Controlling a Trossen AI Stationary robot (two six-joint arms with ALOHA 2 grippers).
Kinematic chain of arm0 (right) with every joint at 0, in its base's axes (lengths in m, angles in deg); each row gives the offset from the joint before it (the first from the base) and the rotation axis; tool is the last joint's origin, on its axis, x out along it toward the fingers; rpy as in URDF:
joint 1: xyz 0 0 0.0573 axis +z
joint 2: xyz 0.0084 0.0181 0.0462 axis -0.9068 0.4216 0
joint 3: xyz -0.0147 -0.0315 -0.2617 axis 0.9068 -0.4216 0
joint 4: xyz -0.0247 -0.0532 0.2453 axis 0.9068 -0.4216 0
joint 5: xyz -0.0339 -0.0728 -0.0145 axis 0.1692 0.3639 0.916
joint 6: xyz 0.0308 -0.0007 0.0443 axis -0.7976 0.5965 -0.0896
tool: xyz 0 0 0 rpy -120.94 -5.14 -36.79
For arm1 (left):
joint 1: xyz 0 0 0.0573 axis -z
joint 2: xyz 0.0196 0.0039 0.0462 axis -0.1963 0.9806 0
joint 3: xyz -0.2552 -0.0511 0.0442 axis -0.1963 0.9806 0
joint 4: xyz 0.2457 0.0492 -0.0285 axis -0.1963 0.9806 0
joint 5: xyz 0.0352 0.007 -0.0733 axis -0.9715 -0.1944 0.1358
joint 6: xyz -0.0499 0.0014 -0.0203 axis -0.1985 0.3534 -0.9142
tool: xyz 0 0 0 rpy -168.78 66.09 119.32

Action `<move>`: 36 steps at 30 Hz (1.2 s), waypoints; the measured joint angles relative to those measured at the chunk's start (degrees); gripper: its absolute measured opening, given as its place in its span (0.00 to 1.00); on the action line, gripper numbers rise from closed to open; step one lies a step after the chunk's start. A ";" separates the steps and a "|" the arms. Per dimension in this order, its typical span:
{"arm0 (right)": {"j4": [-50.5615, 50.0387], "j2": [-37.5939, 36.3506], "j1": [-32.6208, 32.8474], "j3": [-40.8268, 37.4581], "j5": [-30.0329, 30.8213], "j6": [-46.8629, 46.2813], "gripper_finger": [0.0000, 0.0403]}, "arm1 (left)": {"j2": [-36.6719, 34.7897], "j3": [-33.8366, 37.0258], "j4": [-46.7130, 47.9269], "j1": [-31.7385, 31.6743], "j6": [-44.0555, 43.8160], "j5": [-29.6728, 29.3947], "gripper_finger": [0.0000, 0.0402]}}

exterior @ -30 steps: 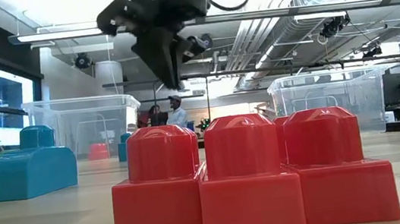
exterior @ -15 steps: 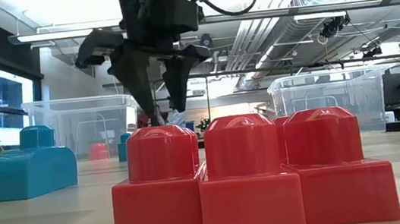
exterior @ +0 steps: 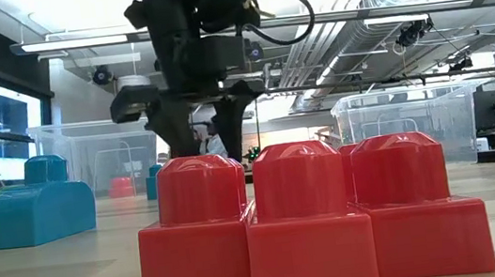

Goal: Sort blocks
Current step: Put the red game piece into the top left transparent bin

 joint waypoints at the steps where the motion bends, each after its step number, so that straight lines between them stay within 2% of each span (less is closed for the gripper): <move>1: 0.04 0.00 0.00 -0.01 0.00 -0.01 0.52 | 0.42 0.00 -0.33 0.00 0.00 0.00 0.60; 8: 0.45 0.00 0.00 0.01 -0.09 -0.14 0.52 | 4.69 0.05 -0.41 -0.41 2.99 -0.26 0.60; 13: 0.45 0.00 0.00 0.01 -0.16 -1.43 0.52 | 5.53 -0.17 -0.29 -1.08 0.70 -0.72 0.58; 16: 0.44 0.00 0.00 0.01 -0.16 -1.38 0.52 | 5.44 -0.11 0.70 -1.64 -2.47 0.71 0.45; 19: 0.43 0.00 0.00 0.01 -0.15 -1.21 0.52 | 5.48 -0.94 3.27 -2.77 -6.91 1.22 0.23; 25: 0.45 0.00 0.00 0.01 -0.15 -0.99 0.52 | 4.43 -3.10 11.50 -7.02 -14.32 1.41 0.21; 28: 0.45 0.02 -0.02 0.01 -0.15 -1.01 0.52 | -0.78 -4.33 13.43 -10.29 -16.22 -1.50 0.21; 31: 0.47 0.02 0.00 0.01 -0.14 -0.99 0.52 | -8.85 -4.72 11.85 -15.56 -19.62 -5.33 0.21; 36: 0.47 0.02 0.00 0.01 -0.04 -0.99 0.52 | -21.75 -4.68 6.05 -28.40 -27.11 -12.24 0.21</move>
